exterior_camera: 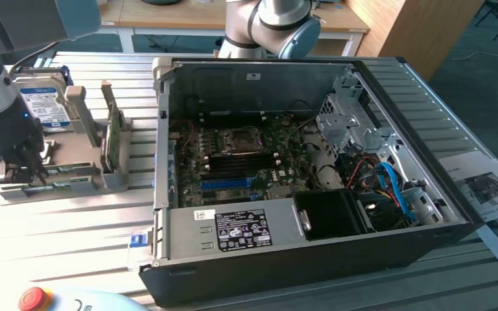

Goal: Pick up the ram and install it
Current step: 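Pick up the ram and move it above insertion slot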

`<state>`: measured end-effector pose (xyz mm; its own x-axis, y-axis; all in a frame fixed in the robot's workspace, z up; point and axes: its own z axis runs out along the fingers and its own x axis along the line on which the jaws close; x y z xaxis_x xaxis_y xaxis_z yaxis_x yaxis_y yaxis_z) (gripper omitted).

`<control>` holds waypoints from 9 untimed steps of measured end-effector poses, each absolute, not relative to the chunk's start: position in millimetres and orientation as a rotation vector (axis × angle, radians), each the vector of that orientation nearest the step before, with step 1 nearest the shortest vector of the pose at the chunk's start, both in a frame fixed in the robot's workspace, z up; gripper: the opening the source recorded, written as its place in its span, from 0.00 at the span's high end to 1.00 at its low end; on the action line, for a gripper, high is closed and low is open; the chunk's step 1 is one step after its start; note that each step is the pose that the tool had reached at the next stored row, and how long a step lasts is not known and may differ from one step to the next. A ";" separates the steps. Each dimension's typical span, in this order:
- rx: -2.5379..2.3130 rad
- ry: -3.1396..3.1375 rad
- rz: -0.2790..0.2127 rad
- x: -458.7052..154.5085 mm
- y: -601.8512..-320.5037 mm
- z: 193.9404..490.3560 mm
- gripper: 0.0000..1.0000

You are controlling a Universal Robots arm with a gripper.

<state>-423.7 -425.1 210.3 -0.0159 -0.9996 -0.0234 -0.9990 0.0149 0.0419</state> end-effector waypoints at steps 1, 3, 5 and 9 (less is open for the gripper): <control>2.195 -2.229 -0.073 -423.8 -425.1 210.1 0.76; 2.195 -2.229 -0.072 -423.8 -425.1 210.1 0.76; 2.195 -2.229 -0.072 -423.8 -425.1 210.0 0.76; 2.195 -2.229 -0.072 -423.8 -424.2 209.3 0.76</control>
<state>-423.8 -424.2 209.3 -0.0160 -0.9996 -0.0236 -0.9990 0.0150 0.0417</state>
